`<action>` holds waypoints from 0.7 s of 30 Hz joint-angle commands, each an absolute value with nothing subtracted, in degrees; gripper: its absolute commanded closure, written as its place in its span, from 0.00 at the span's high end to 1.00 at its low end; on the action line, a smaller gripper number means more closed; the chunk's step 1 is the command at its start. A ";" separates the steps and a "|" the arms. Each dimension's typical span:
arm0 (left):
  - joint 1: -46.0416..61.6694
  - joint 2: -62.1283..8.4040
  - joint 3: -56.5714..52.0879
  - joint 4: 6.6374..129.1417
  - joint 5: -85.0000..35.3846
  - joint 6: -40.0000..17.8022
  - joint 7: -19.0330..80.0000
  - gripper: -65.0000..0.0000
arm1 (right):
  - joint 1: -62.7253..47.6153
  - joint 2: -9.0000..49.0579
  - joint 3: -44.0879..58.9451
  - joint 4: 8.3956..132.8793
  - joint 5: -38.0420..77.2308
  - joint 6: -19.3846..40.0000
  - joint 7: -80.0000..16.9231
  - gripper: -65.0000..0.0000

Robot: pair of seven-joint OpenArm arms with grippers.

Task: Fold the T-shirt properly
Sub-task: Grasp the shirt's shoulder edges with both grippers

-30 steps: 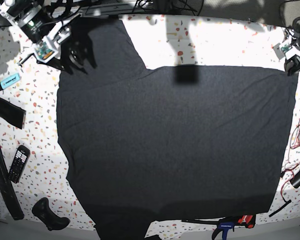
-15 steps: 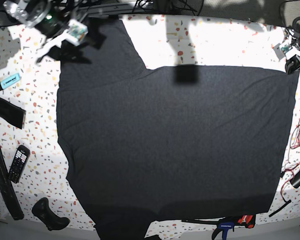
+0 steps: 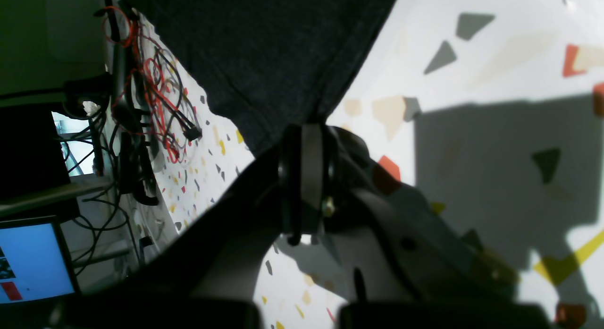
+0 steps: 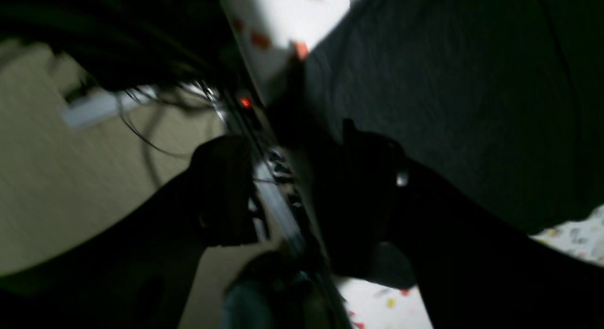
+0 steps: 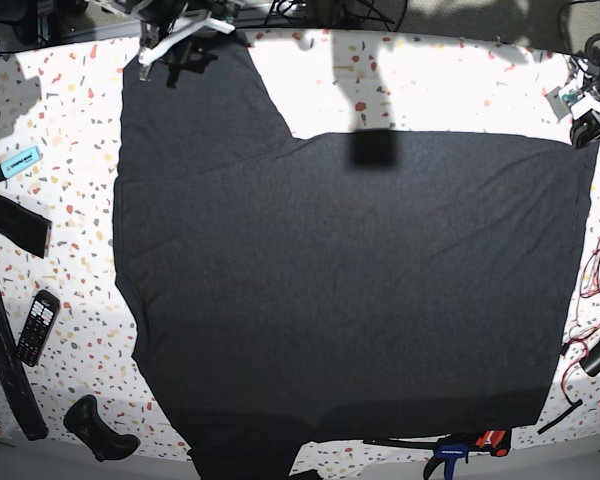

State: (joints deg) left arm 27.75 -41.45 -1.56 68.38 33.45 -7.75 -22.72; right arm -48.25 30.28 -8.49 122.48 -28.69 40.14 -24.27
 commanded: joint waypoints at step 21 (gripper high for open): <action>28.71 -41.63 -1.34 68.23 34.48 -9.23 -22.61 0.00 | -48.25 35.88 -8.43 123.35 -31.97 35.92 -22.50 0.54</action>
